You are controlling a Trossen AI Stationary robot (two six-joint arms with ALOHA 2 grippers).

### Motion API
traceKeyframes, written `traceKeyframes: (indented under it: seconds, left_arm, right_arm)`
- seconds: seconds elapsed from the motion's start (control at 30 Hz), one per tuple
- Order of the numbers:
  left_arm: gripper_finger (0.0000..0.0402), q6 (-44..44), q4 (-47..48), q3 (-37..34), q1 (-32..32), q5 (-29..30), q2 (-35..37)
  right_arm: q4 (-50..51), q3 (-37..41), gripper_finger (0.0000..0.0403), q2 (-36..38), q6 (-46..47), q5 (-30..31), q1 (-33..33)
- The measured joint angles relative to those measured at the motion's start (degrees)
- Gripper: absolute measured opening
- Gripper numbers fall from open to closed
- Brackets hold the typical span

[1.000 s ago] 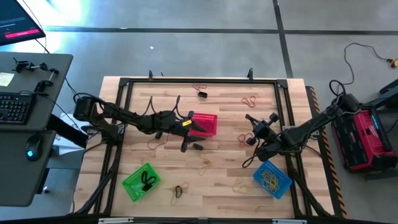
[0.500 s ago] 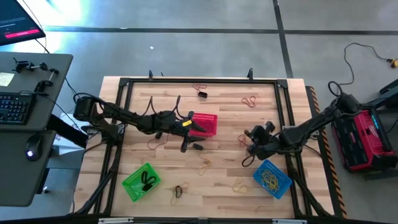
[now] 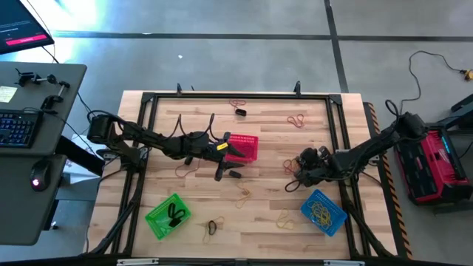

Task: Sort rubber bands into baskets
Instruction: Put the black rubber band into the green bin

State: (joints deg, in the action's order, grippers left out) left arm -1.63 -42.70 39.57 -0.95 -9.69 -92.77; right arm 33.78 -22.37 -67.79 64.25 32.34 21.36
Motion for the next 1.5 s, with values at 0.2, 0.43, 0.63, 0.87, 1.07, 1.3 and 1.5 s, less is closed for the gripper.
traceKeyframes:
  seconds: [0.2, 0.43, 0.63, 0.87, 1.07, 1.3, 1.5]
  left_arm:
    - [0.0156, -0.02, 0.0, 0.0, 0.0, 0.01, 0.0]
    - [0.0156, -0.04, 0.0, 0.0, 0.0, 0.02, 0.0]
    - [0.0156, -0.05, -0.02, 0.0, -0.04, 0.02, 0.0]
    - [0.0156, -0.04, -0.02, 0.0, -0.04, 0.02, 0.0]
    - [0.0156, -0.04, 0.0, 0.0, 0.0, 0.02, 0.0]
    - [0.0156, -0.04, 0.0, 0.0, 0.0, 0.02, 0.0]
    - [0.0156, -0.04, 0.02, 0.0, 0.0, 0.02, 0.0]
  right_arm:
    - [0.0, -0.02, 0.0144, 0.02, 1.22, -2.95, -1.05]
    - [2.79, -0.64, 0.0154, 0.02, -0.08, -6.0, -1.13]
    - [14.78, -6.69, 0.0154, 0.04, 0.21, -6.13, -1.13]
    - [15.44, -7.11, 0.0154, 0.07, -0.01, -9.36, -1.13]
    - [11.01, -4.58, 0.014, 0.04, -0.34, -8.94, -1.13]
    - [8.93, -3.02, 0.0118, 0.04, -2.19, -5.3, -1.13]
    - [9.62, -3.02, 0.0063, 0.04, -3.24, -2.69, -1.13]
